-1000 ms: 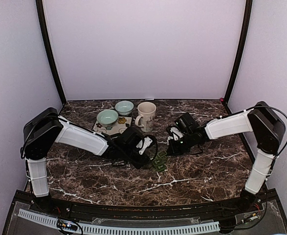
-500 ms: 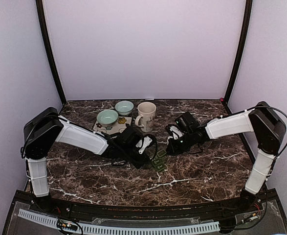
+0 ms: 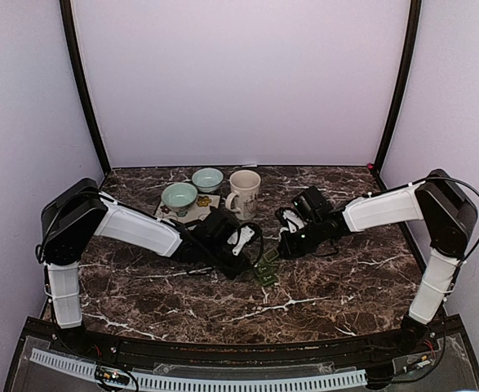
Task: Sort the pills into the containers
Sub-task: Close the lid of the pill container on the pill container.
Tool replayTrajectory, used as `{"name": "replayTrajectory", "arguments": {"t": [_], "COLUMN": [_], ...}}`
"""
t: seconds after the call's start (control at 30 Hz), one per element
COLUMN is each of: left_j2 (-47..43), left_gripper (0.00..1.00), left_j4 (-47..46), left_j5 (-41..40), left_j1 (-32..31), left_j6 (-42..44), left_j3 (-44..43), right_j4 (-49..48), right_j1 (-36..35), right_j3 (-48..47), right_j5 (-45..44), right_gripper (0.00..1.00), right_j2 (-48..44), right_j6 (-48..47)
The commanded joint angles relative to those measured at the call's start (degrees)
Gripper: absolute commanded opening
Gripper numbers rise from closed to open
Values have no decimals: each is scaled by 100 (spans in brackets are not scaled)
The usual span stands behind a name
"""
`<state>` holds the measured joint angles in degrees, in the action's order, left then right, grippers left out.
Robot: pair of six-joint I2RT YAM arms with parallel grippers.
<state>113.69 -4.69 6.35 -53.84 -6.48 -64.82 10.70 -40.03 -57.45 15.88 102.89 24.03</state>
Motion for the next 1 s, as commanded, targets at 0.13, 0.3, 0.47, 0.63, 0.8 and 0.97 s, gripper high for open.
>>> {"name": "replayTrajectory", "arguments": {"t": [0.13,0.3,0.47,0.63,0.8,0.97], "left_j2": [13,13,13,13,13,13], "left_gripper": [2,2,2,2,2,2], "left_j4": [-17,-6,-6,3,-6,-4], "left_j5": [55,51,59,59,60,59], "left_j1": [41,41,41,41,41,41], "left_j6": [33,39,33,26,32,42], "left_j3": [-185,-194,-198,-198,-220,-241], "right_j4": [154,233,293,365,414,455], "right_j1": [-99,-138,-184,-244,-294,-321], "right_j3": [-287,-359,-412,-484,-559,-596], "right_j5": [-108,-138,-140,-125,-89,-43], "right_gripper": [0,0,0,0,0,0], "right_j2": [-195,-204,-203,-204,-180,-156], "right_j6": [-168,-175,-187,-197,-225,-250]}}
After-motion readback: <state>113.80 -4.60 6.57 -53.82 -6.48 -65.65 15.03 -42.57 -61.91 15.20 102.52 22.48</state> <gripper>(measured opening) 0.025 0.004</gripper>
